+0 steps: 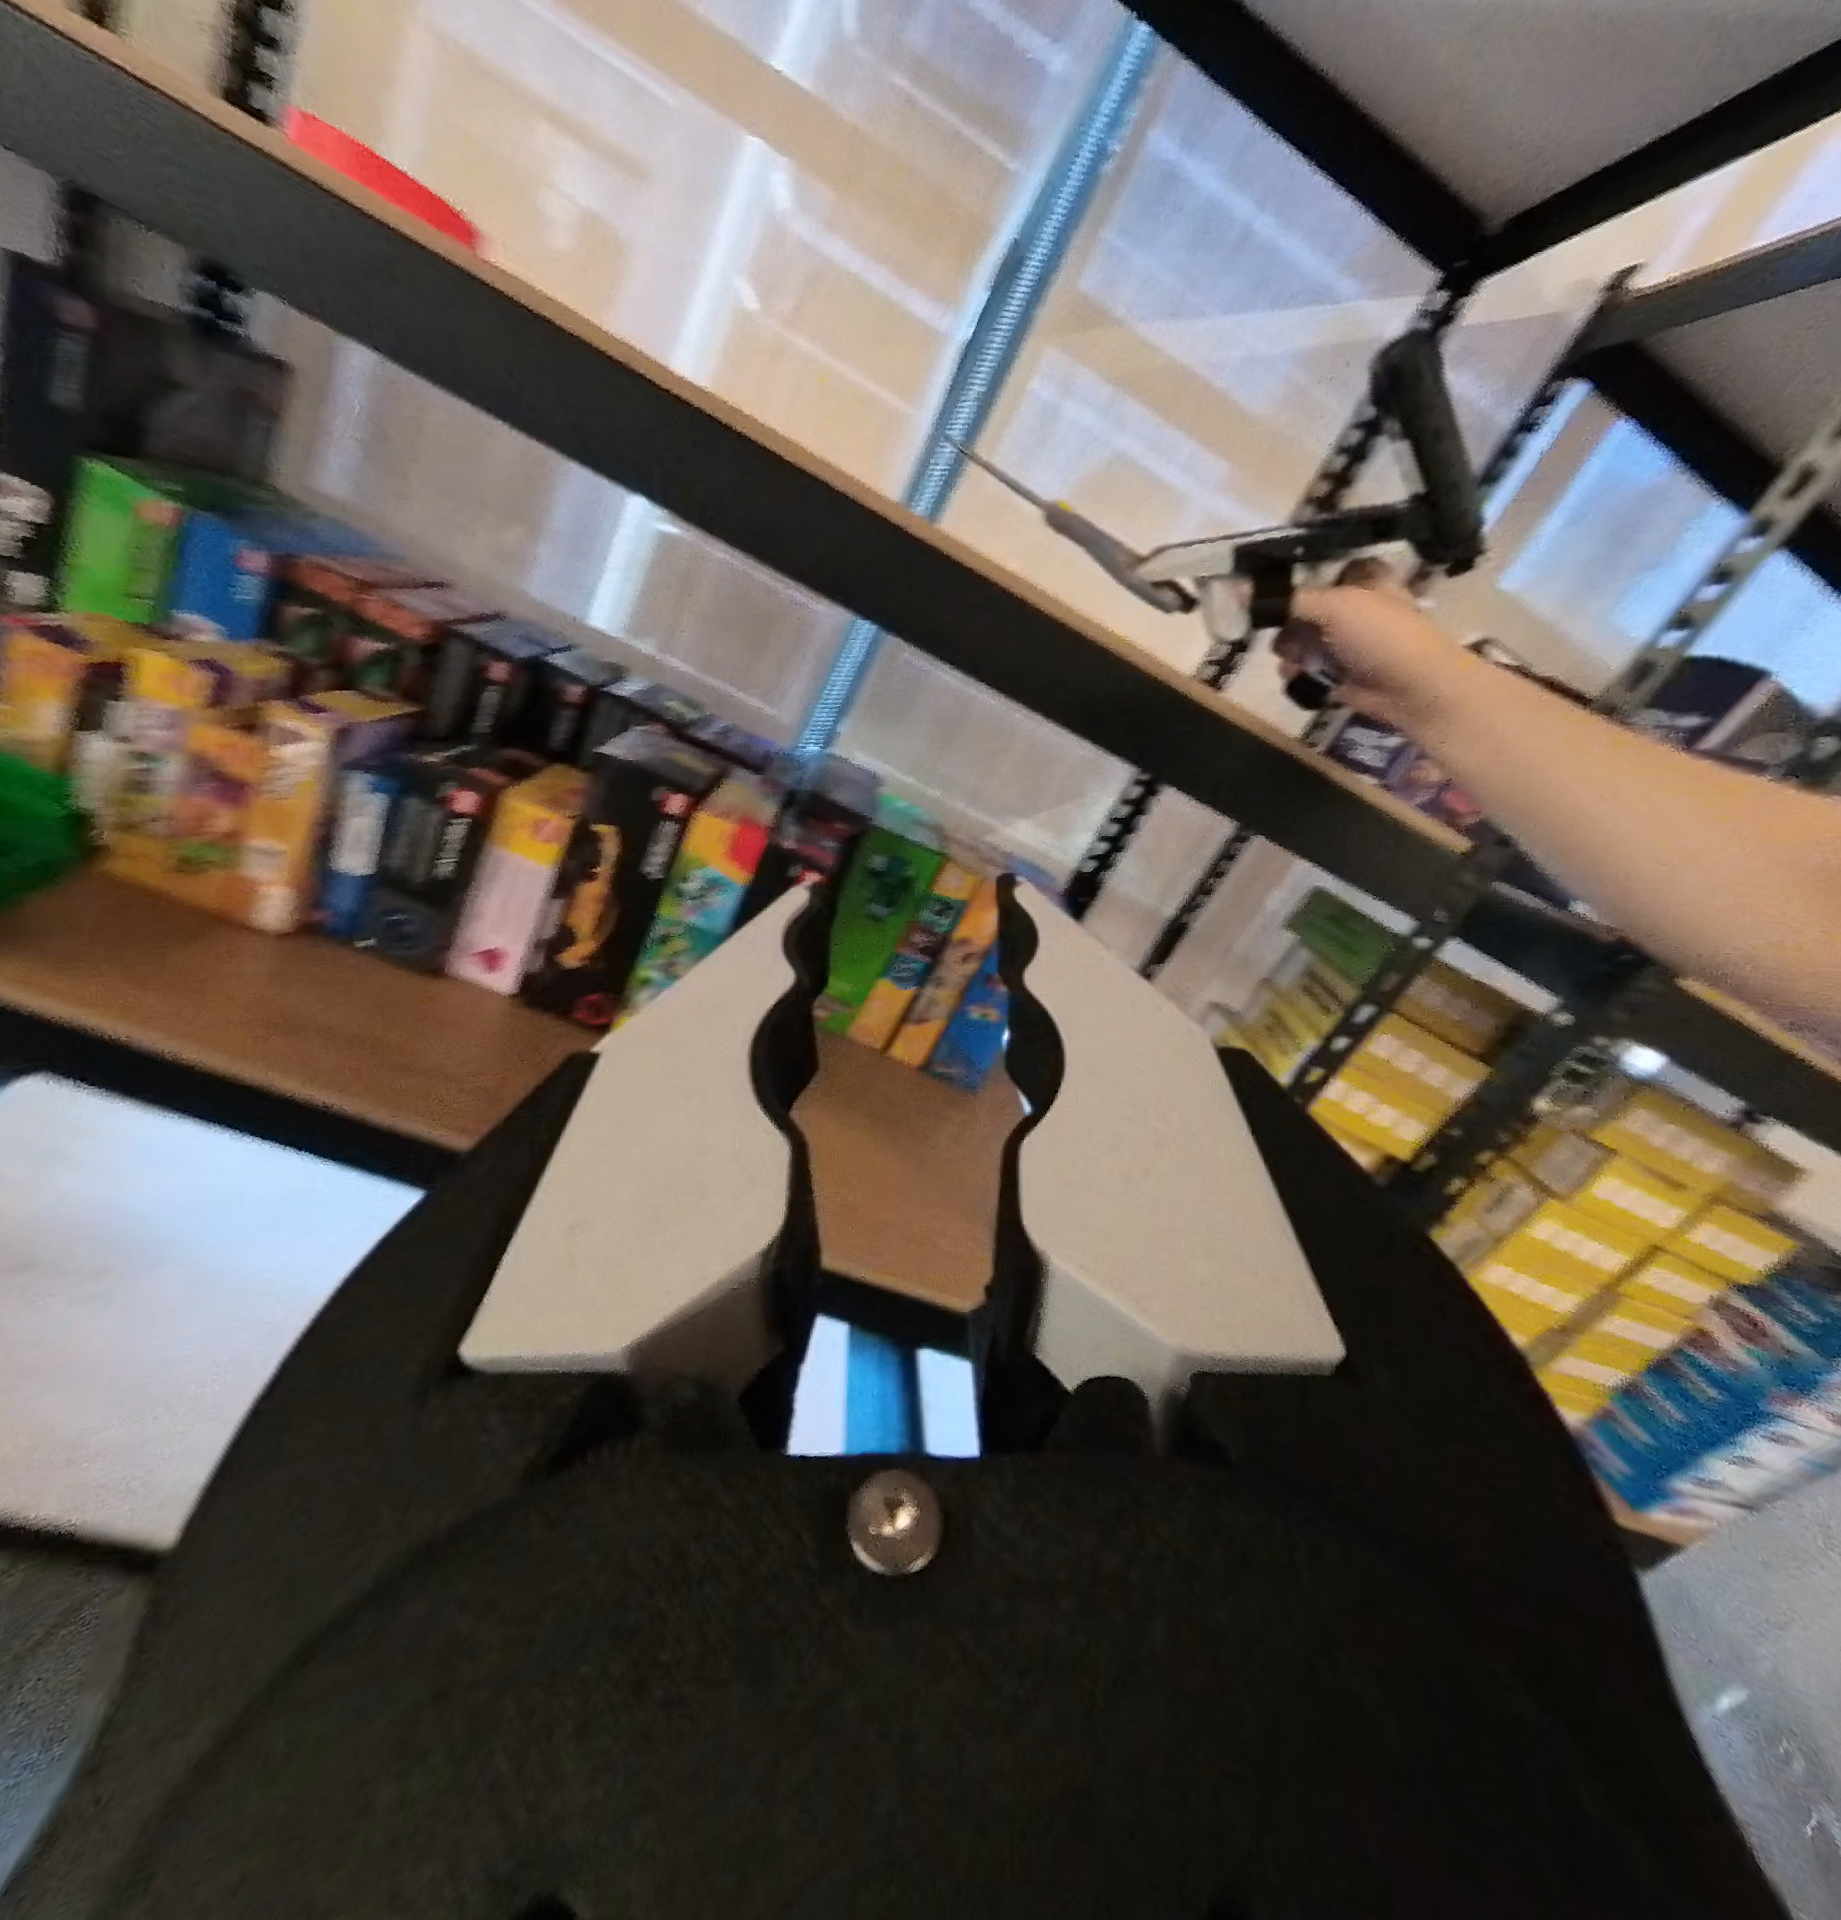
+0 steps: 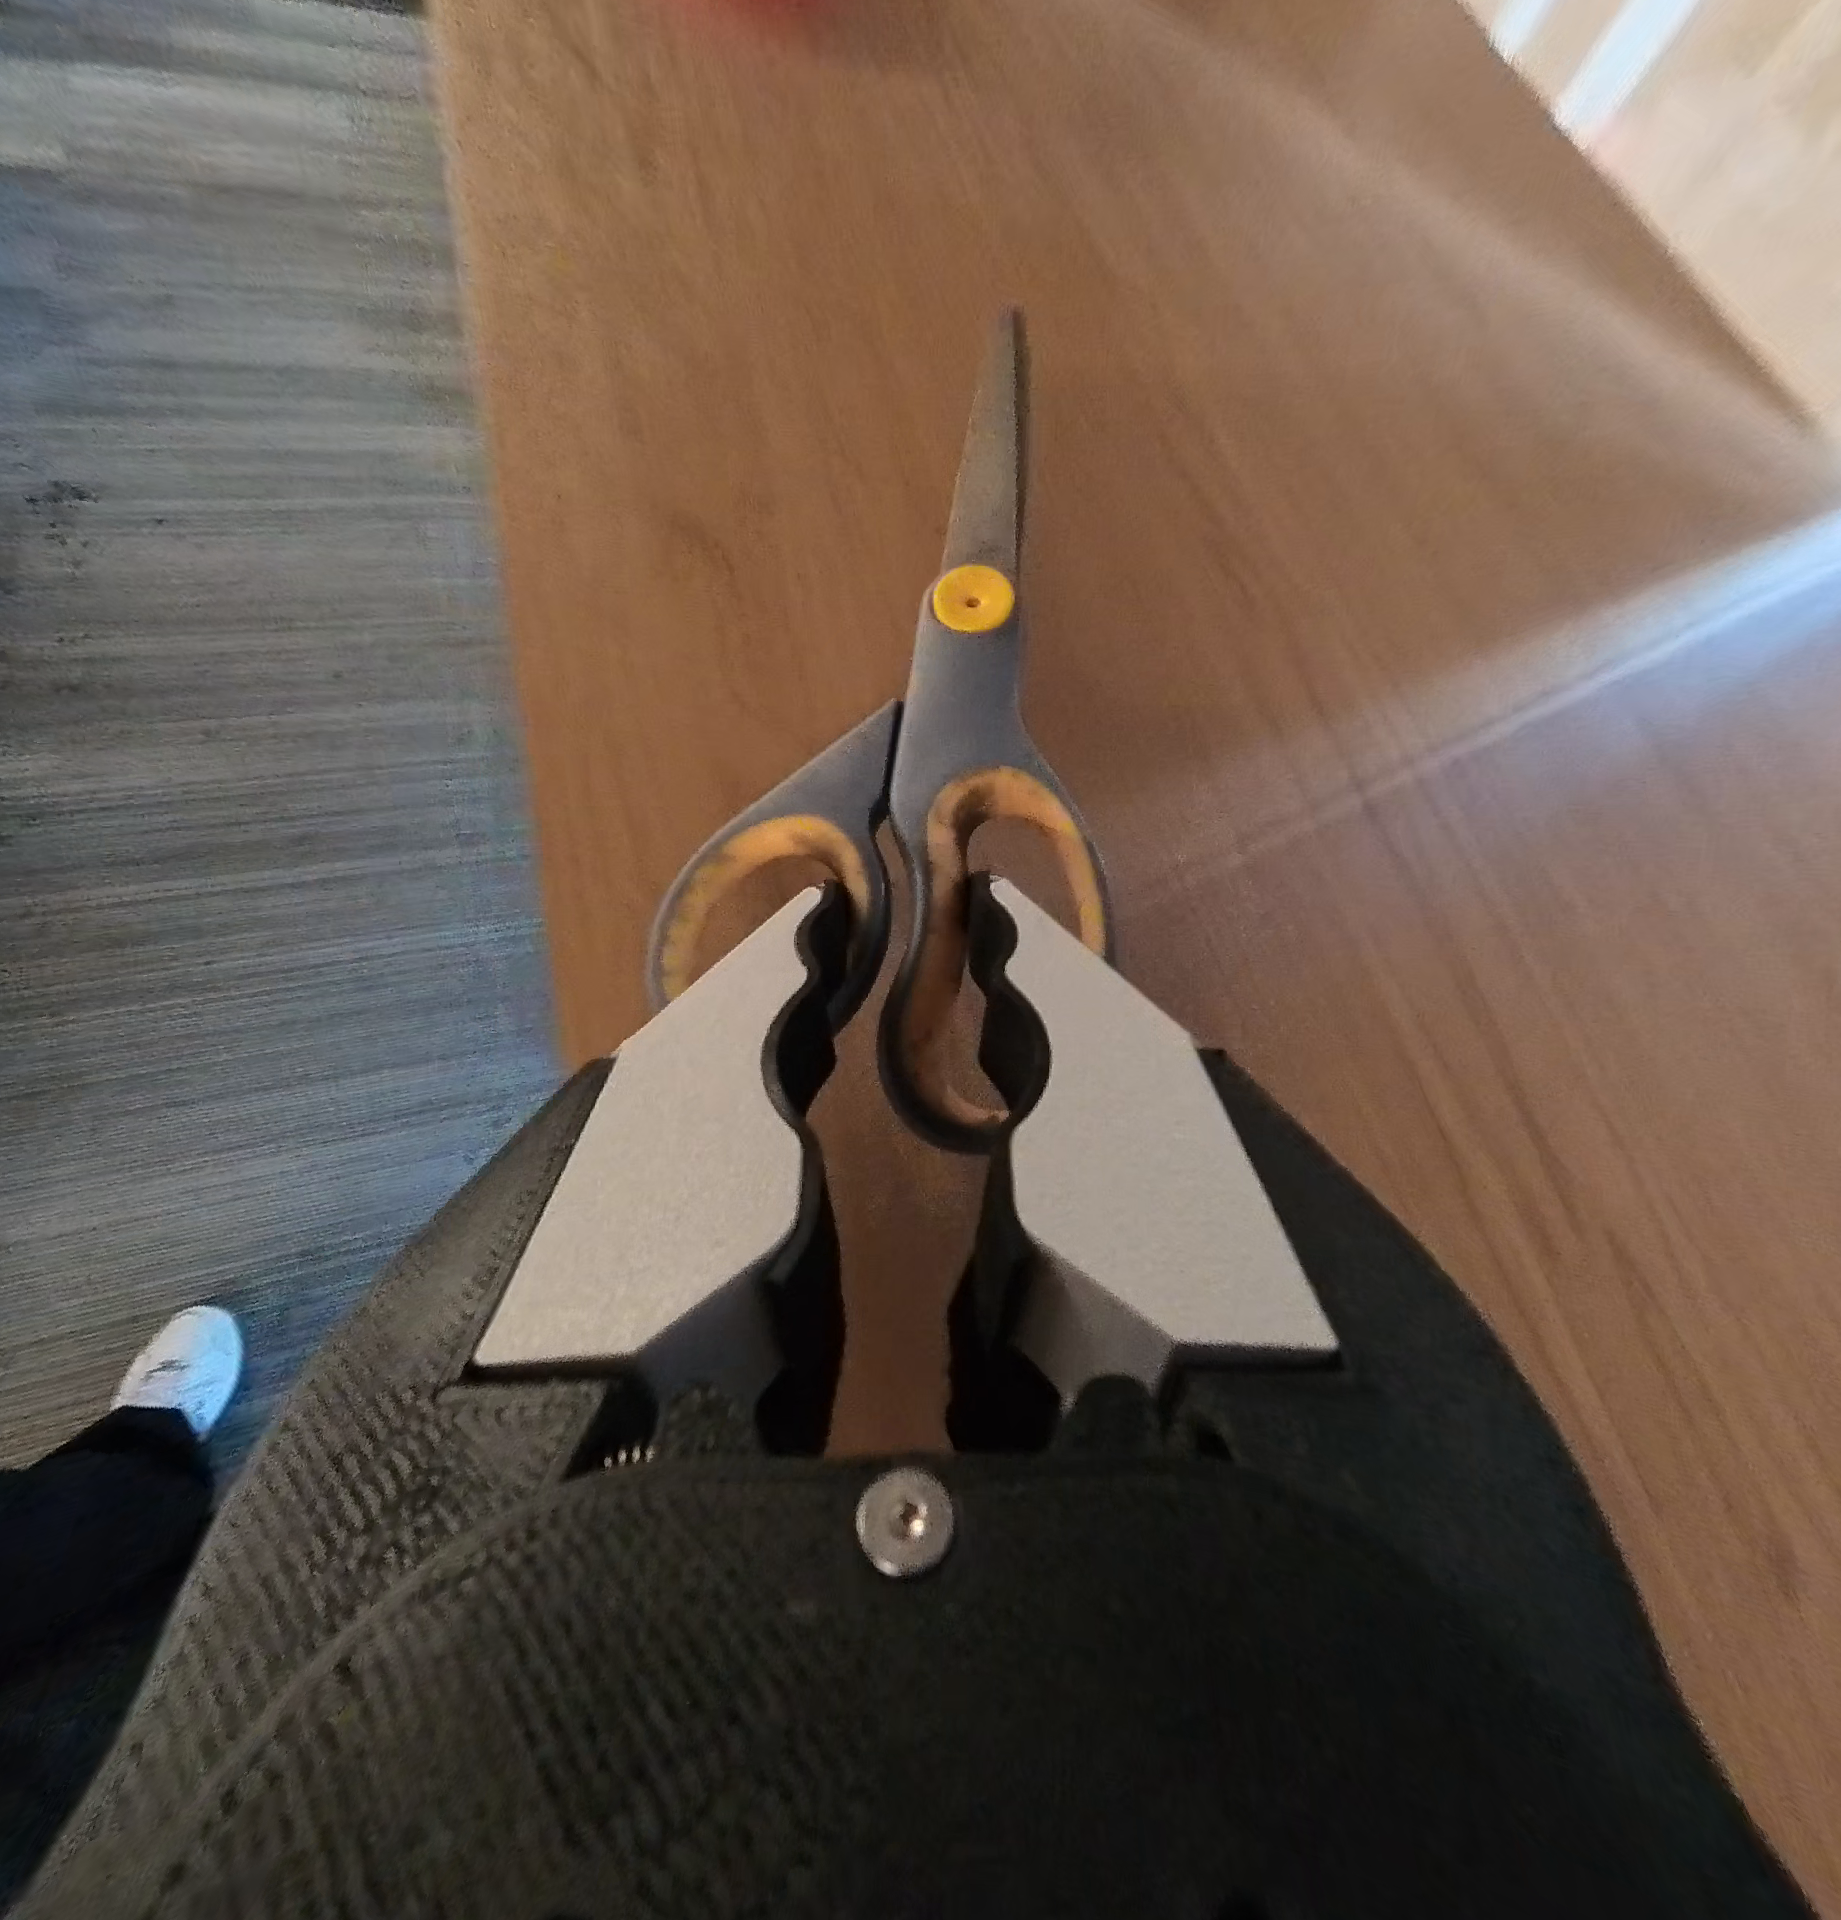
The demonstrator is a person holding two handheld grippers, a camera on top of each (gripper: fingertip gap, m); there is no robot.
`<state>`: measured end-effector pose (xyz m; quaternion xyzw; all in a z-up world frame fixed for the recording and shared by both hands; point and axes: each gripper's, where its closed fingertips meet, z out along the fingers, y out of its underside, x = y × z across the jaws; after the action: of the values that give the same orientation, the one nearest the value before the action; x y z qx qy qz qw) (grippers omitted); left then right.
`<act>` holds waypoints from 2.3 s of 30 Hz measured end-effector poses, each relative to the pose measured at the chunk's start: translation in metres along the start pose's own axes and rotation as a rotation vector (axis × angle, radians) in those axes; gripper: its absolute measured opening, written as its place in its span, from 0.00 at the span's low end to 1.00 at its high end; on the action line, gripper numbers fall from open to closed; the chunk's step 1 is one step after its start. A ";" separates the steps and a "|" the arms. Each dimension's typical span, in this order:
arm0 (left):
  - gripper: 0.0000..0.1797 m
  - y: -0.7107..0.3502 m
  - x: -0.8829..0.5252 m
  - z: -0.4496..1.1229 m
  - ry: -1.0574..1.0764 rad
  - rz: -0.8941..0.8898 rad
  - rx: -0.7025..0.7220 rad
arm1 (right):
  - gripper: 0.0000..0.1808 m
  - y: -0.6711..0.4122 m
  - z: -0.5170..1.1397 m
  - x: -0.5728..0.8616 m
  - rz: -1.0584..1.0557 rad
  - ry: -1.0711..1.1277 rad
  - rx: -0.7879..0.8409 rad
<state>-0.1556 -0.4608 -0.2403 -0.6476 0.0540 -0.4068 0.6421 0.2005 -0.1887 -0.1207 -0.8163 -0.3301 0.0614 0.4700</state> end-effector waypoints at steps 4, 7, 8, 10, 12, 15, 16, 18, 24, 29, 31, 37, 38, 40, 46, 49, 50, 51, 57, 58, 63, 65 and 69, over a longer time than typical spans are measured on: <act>0.20 -0.005 0.033 0.068 0.132 -0.076 -0.010 | 0.12 -0.028 -0.039 -0.069 -0.224 -0.008 0.149; 0.27 -0.024 0.060 0.117 0.227 -0.180 0.017 | 0.12 -0.040 -0.064 -0.145 -0.351 -0.067 0.270; 0.30 -0.033 0.069 0.131 0.262 -0.223 0.024 | 0.12 -0.041 -0.069 -0.166 -0.388 -0.079 0.301; 0.32 -0.051 0.088 0.153 0.348 -0.304 0.029 | 0.12 -0.040 -0.075 -0.201 -0.461 -0.089 0.346; 0.33 -0.069 0.104 0.166 0.420 -0.346 0.048 | 0.12 -0.036 -0.076 -0.226 -0.510 -0.097 0.367; 0.30 -0.084 0.111 0.174 0.448 -0.344 0.058 | 0.12 -0.028 -0.074 -0.244 -0.533 -0.109 0.373; 0.28 -0.087 0.110 0.176 0.440 -0.337 0.059 | 0.12 -0.026 -0.073 -0.249 -0.531 -0.125 0.385; 0.24 -0.090 0.107 0.178 0.435 -0.329 0.054 | 0.12 -0.023 -0.071 -0.256 -0.536 -0.155 0.399; 0.08 -0.088 0.070 0.172 0.366 -0.386 -0.005 | 0.12 -0.024 -0.049 -0.275 -0.536 -0.239 0.426; 0.08 -0.093 0.017 0.154 0.237 -0.476 -0.017 | 0.13 -0.034 0.002 -0.305 -0.561 -0.248 0.387; 0.08 -0.097 -0.007 0.146 0.184 -0.518 -0.017 | 0.19 -0.041 0.031 -0.319 -0.576 -0.224 0.343; 0.08 -0.126 -0.087 0.126 0.090 -0.454 -0.047 | 0.14 -0.070 0.118 -0.361 -0.675 -0.141 0.231; 0.08 -0.136 -0.097 0.125 0.112 -0.433 -0.053 | 0.14 -0.079 0.129 -0.368 -0.659 -0.149 0.245; 0.09 -0.158 -0.111 0.126 0.183 -0.354 -0.077 | 0.14 -0.101 0.145 -0.375 -0.586 -0.153 0.305; 0.29 -0.219 -0.179 0.147 0.267 0.054 -0.157 | 0.13 -0.140 0.156 -0.297 -0.313 0.034 0.259; 0.28 -0.241 -0.205 0.212 0.291 0.233 -0.280 | 0.13 -0.135 0.127 -0.230 -0.191 0.179 0.199; 0.28 -0.248 -0.208 0.241 0.299 0.289 -0.327 | 0.13 -0.129 0.114 -0.207 -0.158 0.232 0.172; 0.27 -0.253 -0.212 0.274 0.288 0.340 -0.383 | 0.13 -0.122 0.102 -0.186 -0.131 0.286 0.148; 0.28 -0.244 -0.242 0.464 0.155 0.315 -0.739 | 0.13 -0.093 0.046 -0.101 -0.054 0.511 0.120; 0.27 -0.236 -0.241 0.479 0.175 0.321 -0.781 | 0.14 -0.090 0.042 -0.092 -0.044 0.521 0.126; 0.33 -0.202 -0.261 0.517 0.100 0.492 -0.978 | 0.13 -0.070 0.036 -0.058 -0.005 0.529 0.131; 0.35 -0.190 -0.270 0.525 0.048 0.471 -1.076 | 0.13 -0.066 0.042 -0.046 -0.010 0.523 0.110; 0.35 -0.171 -0.289 0.531 -0.067 0.396 -1.218 | 0.13 -0.076 0.061 -0.031 -0.060 0.493 0.094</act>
<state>-0.1074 0.1576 -0.1401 -0.8863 0.3741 -0.1565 0.2236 0.1149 -0.1372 -0.0997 -0.7738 -0.2264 -0.1382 0.5753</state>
